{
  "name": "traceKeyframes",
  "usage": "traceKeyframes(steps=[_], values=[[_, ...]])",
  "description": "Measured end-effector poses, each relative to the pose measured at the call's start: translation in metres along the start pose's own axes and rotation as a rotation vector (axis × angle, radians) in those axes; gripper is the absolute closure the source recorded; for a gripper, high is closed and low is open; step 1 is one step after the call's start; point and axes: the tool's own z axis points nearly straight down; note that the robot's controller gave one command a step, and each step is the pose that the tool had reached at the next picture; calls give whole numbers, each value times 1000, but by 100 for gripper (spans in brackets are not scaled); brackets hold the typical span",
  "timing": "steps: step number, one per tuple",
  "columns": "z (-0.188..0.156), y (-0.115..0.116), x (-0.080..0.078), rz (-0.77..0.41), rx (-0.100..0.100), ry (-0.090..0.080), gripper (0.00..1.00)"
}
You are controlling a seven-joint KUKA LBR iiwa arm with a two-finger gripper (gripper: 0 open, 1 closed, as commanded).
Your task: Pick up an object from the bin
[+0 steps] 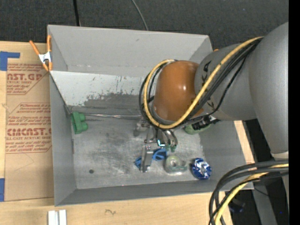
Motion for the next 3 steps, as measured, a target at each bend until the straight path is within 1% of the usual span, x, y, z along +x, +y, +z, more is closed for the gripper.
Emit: traceKeyframes(steps=[1,2,3], values=[[57,-69,12,355,-2,-11,0],[56,-69,11,354,-3,-16,100],[-116,-66,7,35,0,-16,100]])
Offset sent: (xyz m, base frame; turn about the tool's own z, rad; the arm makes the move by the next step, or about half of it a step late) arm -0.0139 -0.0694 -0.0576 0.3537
